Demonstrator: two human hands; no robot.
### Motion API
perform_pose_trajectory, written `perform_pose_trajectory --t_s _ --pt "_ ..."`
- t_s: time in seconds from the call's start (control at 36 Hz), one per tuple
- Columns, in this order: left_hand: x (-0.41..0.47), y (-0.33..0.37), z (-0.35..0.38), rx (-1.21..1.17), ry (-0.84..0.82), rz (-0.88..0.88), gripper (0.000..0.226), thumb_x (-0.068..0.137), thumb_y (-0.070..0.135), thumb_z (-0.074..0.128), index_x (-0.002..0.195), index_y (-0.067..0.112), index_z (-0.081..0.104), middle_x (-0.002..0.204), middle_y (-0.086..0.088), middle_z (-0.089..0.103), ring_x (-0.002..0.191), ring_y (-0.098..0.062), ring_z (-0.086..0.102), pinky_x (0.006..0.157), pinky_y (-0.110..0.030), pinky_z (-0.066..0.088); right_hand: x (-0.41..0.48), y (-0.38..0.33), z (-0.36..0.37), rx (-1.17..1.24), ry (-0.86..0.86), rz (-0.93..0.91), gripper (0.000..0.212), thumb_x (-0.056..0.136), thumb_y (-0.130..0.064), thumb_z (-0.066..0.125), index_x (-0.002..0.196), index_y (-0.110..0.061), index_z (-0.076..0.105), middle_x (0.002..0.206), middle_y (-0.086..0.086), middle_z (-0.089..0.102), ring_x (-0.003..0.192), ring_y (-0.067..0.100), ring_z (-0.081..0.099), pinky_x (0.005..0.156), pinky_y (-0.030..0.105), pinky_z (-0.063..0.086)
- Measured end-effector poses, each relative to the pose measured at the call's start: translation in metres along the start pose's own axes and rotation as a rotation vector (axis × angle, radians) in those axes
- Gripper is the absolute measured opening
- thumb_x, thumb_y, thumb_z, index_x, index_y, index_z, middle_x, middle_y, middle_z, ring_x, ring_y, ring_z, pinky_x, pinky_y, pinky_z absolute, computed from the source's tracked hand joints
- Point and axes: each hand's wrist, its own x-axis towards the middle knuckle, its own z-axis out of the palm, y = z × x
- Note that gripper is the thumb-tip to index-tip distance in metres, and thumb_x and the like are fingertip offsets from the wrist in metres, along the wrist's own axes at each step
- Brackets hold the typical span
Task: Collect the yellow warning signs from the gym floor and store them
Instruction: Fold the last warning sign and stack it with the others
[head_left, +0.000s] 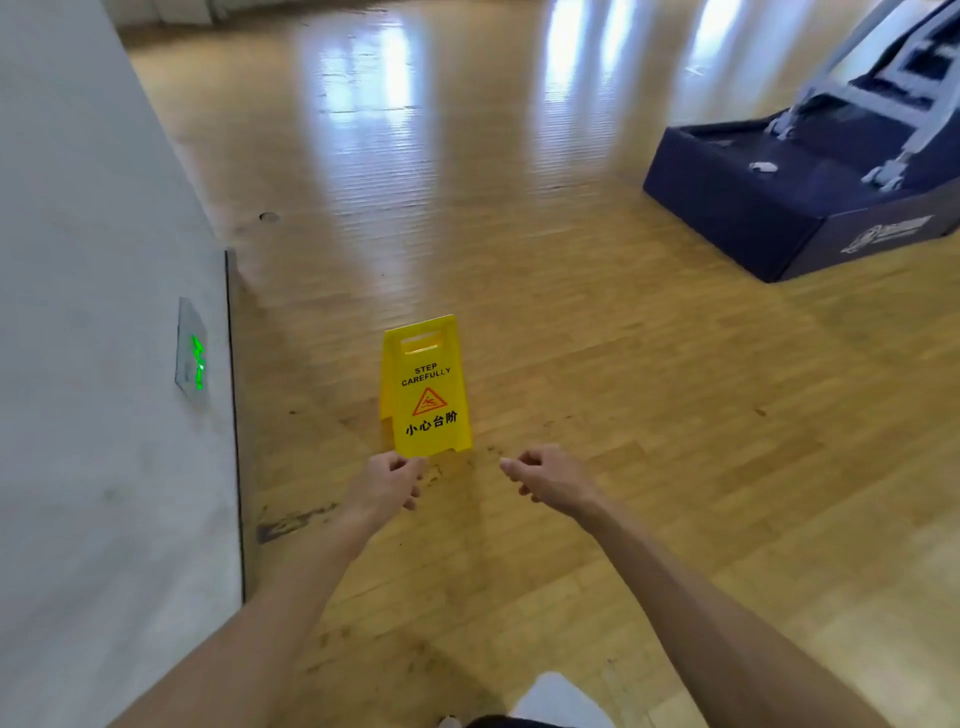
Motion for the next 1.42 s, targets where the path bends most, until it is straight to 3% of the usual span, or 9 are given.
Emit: perform_pose_trajectory --t_s 0.14,0.31,0.44,0.56,0.72,0.83,1.0,1.19,1.42 --pt "0.056 0.026 -0.018 -0.017 0.051 -0.021 0.026 0.092 0.034 0.051 0.084 0.012 0.062 0.080 -0.007 0.066 0.066 -0.019 0.062 0.068 -0.032 0.047 0.070 -0.022 -0.013 -0.022 -0.073 -0.031 0.041 0.090 -0.048 0.056 0.093 -0.009 0.069 0.094 0.008 0.073 0.092 0.024 0.069 0.087 0.046 0.054" --pt "0.134 0.061 -0.026 0.008 0.095 -0.059 0.027 0.095 0.031 0.048 0.090 0.008 0.062 0.079 -0.006 0.065 0.067 -0.017 0.060 0.063 -0.028 0.045 0.170 -0.040 -0.035 -0.023 -0.146 -0.062 0.044 0.092 -0.045 0.056 0.101 -0.004 0.068 0.101 0.011 0.072 0.096 0.026 0.067 0.085 0.044 0.052" --pt "0.203 0.097 -0.030 0.086 0.153 -0.151 0.027 0.094 0.032 0.050 0.090 0.009 0.063 0.079 -0.006 0.065 0.068 -0.018 0.061 0.069 -0.031 0.047 0.260 -0.051 -0.066 0.002 -0.202 -0.070 0.043 0.091 -0.045 0.058 0.097 -0.004 0.068 0.099 0.016 0.072 0.096 0.031 0.067 0.079 0.044 0.052" --pt "0.256 0.125 -0.040 0.183 0.154 -0.207 0.026 0.094 0.034 0.051 0.090 0.012 0.063 0.080 -0.004 0.068 0.075 -0.020 0.064 0.085 -0.038 0.050 0.323 -0.063 -0.091 0.007 -0.241 -0.064 0.039 0.092 -0.041 0.058 0.093 -0.004 0.068 0.093 0.012 0.070 0.087 0.027 0.065 0.077 0.040 0.051" --pt "0.324 0.147 -0.050 0.227 0.129 -0.228 0.021 0.093 0.035 0.053 0.088 0.017 0.061 0.082 -0.003 0.069 0.077 -0.018 0.065 0.084 -0.039 0.052 0.397 -0.077 -0.110 0.014 -0.260 -0.037 0.025 0.094 -0.034 0.056 0.091 -0.010 0.062 0.091 0.007 0.066 0.087 0.023 0.063 0.072 0.033 0.045" --pt "0.370 0.149 -0.061 0.197 0.104 -0.286 0.025 0.094 0.037 0.049 0.099 0.016 0.061 0.089 -0.002 0.068 0.084 -0.017 0.066 0.076 -0.031 0.048 0.445 -0.090 -0.100 -0.003 -0.278 0.006 0.033 0.092 -0.036 0.058 0.106 -0.007 0.065 0.107 0.010 0.069 0.099 0.026 0.066 0.083 0.040 0.052" --pt "0.438 0.130 -0.089 0.153 0.064 -0.366 0.026 0.094 0.038 0.047 0.105 0.017 0.058 0.097 -0.003 0.066 0.094 -0.019 0.064 0.081 -0.034 0.047 0.505 -0.112 -0.066 -0.056 -0.306 0.088 0.035 0.092 -0.037 0.058 0.113 -0.009 0.063 0.110 0.008 0.067 0.102 0.024 0.063 0.091 0.045 0.052" --pt "0.489 0.117 -0.118 0.114 0.001 -0.385 0.029 0.093 0.037 0.048 0.108 0.014 0.056 0.104 -0.005 0.063 0.102 -0.023 0.061 0.085 -0.035 0.047 0.549 -0.130 -0.039 -0.152 -0.346 0.162 0.037 0.094 -0.035 0.057 0.116 -0.006 0.061 0.106 0.006 0.062 0.105 0.025 0.059 0.090 0.040 0.048" --pt "0.556 0.088 -0.120 0.024 -0.058 -0.453 0.039 0.093 0.037 0.049 0.122 0.010 0.052 0.118 -0.008 0.058 0.109 -0.023 0.056 0.090 -0.035 0.043 0.614 -0.129 -0.013 -0.155 -0.282 0.266 0.038 0.092 -0.038 0.057 0.118 -0.009 0.058 0.117 0.008 0.063 0.108 0.026 0.059 0.094 0.042 0.049"
